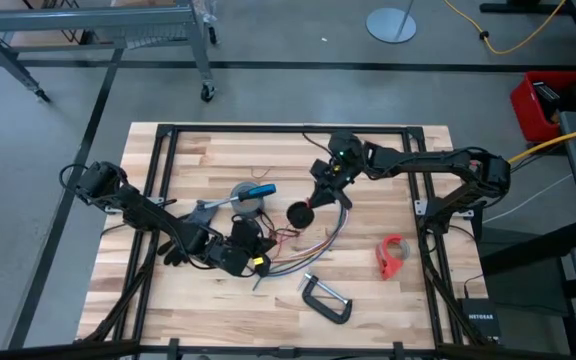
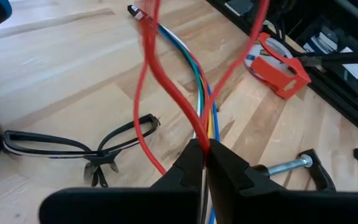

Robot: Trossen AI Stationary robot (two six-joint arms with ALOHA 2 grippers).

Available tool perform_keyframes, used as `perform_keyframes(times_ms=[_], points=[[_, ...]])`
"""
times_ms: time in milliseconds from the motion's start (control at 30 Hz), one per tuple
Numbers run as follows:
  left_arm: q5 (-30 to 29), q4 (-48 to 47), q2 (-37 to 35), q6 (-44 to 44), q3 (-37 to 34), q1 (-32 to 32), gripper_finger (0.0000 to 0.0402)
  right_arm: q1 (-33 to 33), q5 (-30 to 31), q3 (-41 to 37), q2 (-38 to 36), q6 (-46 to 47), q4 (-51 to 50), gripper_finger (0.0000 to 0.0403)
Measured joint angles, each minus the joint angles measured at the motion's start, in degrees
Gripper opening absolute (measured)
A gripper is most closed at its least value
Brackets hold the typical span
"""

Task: Coil cords
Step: Uncoil the red wire from the black spool

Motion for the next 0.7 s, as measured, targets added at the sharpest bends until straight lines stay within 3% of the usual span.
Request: perform_keyframes(times_ms=[233, 400, 567, 700], points=[[-1.58, 0.06, 0.0, 0.6, -0.02, 0.05, 0.0001, 0.0, -3.55, 0.0, -0.01, -5.91, -13.31, 0.0], [-1.36, 0.17, 0.02, 1.14, -0.02, 0.07, 0.0001, 0.02, -3.55, 0.0, -0.01, -7.32, -16.33, 0.0], [5.37, 0.2, 0.02, -0.79, -0.02, 0.11, 0.0002, 0.04, -2.97, 0.0, -0.01, -7.45, -15.95, 0.0], [12.11, 0.26, 0.01, 0.46, -0.02, 0.17, 0.0028, 0.04, -2.65, 0.0, -0.01, -9.14, -15.83, 0.0]])
